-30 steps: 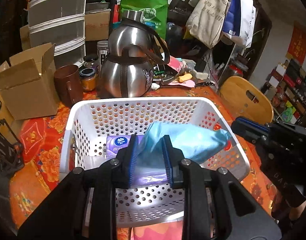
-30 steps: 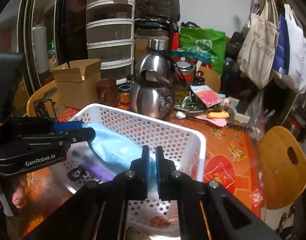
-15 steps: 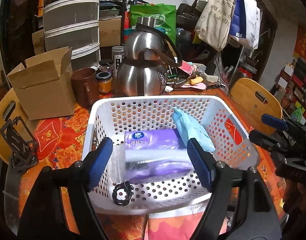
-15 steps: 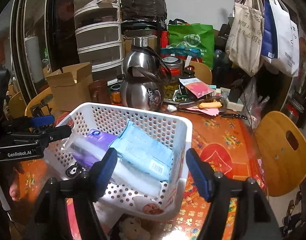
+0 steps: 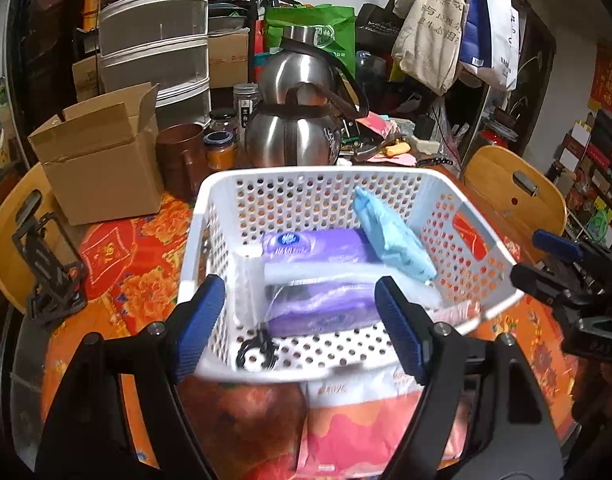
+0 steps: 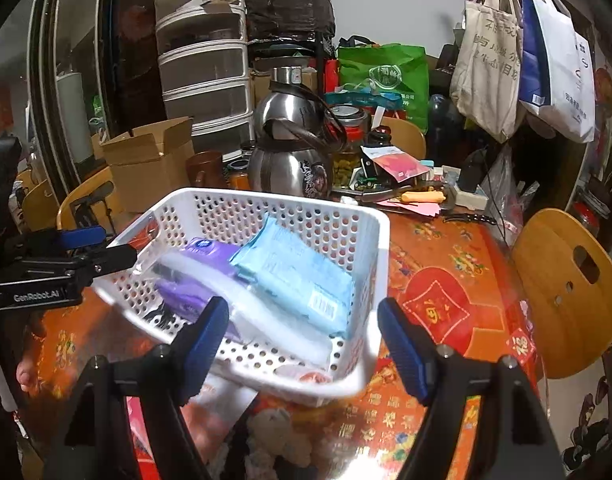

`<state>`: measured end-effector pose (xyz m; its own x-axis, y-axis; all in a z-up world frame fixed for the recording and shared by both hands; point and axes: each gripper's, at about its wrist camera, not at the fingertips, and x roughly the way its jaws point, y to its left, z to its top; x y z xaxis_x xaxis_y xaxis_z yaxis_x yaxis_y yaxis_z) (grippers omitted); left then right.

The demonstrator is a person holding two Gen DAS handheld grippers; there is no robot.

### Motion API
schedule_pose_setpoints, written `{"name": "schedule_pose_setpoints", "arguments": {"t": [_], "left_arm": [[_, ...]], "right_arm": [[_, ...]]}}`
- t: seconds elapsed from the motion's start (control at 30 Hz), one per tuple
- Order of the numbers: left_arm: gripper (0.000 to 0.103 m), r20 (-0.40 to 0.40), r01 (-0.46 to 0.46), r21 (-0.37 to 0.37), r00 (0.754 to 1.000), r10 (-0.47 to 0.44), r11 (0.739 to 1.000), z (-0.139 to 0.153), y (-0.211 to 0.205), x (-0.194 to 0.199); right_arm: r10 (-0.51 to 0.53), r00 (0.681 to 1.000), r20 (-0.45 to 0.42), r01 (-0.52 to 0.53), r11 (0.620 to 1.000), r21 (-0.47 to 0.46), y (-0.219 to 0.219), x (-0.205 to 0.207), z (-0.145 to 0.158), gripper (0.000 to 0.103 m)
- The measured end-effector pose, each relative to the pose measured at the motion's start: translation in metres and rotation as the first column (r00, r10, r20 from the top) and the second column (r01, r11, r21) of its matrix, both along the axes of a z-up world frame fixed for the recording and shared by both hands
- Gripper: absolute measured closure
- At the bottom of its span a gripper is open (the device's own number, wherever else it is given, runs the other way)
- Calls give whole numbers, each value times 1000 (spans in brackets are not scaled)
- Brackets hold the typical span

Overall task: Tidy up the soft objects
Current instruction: 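Open the left gripper to drop the wet-wipes pack into the basket, then move both grippers to the pink paper bag and close the left gripper on it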

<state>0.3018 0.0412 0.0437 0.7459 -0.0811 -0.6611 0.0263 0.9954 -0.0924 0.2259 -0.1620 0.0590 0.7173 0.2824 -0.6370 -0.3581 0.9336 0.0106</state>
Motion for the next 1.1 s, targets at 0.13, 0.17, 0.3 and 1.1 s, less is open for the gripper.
{"name": "schedule_pose_setpoints", "arguments": {"t": [0.13, 0.17, 0.3, 1.1], "left_arm": [[27, 4, 0, -15, 1000, 0, 1000, -5, 4, -28], [27, 8, -2, -13, 1000, 2, 1000, -5, 4, -34], [27, 8, -14, -33, 1000, 14, 999, -15, 12, -66], [27, -169, -18, -73, 986, 5, 997, -137, 9, -121]], "right_arm": [[-18, 1000, 12, 18, 1000, 20, -5, -27, 0, 26], [-17, 1000, 21, 17, 999, 34, -7, -38, 0, 26], [6, 999, 54, -9, 999, 49, -4, -81, -4, 26], [96, 990, -106, -86, 992, 91, 41, -134, -100, 51]]}}
